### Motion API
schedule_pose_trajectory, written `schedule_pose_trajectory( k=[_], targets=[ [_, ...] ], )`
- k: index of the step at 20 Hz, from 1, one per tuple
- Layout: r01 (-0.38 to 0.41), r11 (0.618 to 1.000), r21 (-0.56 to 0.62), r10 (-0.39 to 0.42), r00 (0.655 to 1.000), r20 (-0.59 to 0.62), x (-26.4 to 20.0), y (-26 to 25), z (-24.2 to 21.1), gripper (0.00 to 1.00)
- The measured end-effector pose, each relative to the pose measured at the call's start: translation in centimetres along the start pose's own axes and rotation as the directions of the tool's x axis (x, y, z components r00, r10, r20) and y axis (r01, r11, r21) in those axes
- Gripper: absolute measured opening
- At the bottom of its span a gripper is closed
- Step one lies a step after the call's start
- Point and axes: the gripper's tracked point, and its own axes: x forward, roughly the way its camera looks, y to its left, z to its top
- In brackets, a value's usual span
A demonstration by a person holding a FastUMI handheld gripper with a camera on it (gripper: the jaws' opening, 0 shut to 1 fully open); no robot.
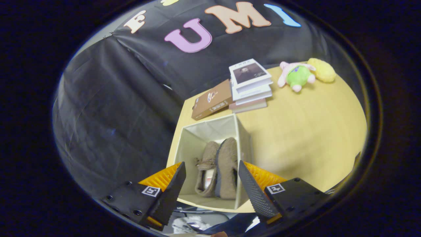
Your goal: Open the storage box then place both shoes into the box .Put the left shoe in first, then the right shoe, with the right side of both shoes facing outward in a uniform manner.
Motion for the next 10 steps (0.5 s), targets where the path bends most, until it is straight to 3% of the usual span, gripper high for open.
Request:
schedule_pose_trajectory(
  k=[4, 7, 10],
  targets=[
    [0.060, 0.995, -0.077, -0.046, 0.985, 0.169, -2.4, -3.6, 3.3, 1.00],
    [0.076, 0.990, -0.115, -0.038, 0.952, 0.302, -4.1, -4.5, 5.8, 1.00],
    [0.147, 0.971, -0.187, -0.055, 0.903, 0.425, -6.2, -5.3, 8.3, 1.00]
  ],
)
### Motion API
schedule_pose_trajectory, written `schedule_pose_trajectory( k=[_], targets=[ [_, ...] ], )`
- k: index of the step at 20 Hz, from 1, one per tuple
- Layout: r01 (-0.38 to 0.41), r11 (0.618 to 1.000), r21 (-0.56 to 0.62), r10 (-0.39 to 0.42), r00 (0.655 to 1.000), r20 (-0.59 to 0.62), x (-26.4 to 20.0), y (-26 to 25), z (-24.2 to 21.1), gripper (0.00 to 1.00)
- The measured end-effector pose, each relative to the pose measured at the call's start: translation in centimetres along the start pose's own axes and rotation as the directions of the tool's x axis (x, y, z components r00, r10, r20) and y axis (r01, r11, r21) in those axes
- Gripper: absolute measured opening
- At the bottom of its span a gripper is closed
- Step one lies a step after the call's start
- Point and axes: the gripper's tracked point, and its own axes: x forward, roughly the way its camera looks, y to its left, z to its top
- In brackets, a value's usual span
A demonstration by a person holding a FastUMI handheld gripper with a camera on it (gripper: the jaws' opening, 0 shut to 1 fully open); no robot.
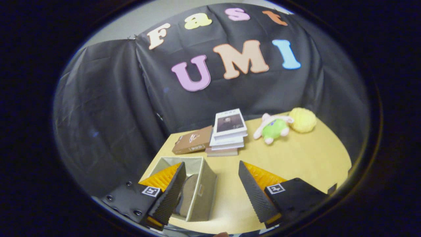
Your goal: Open the storage box then place both shoes into the box .Put the left shoe in first, then the right shoe, with the right side of both shoes facing outward in a uniform manner.
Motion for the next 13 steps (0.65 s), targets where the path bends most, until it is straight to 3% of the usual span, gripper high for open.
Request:
schedule_pose_trajectory(
  k=[6, 13],
  targets=[
    [0.034, 0.992, -0.123, -0.015, 0.988, 0.155, -1.2, -0.3, 3.9, 1.00],
    [0.117, 0.977, -0.176, -0.084, 0.979, 0.183, -1.1, -3.2, 4.5, 1.00]
  ],
)
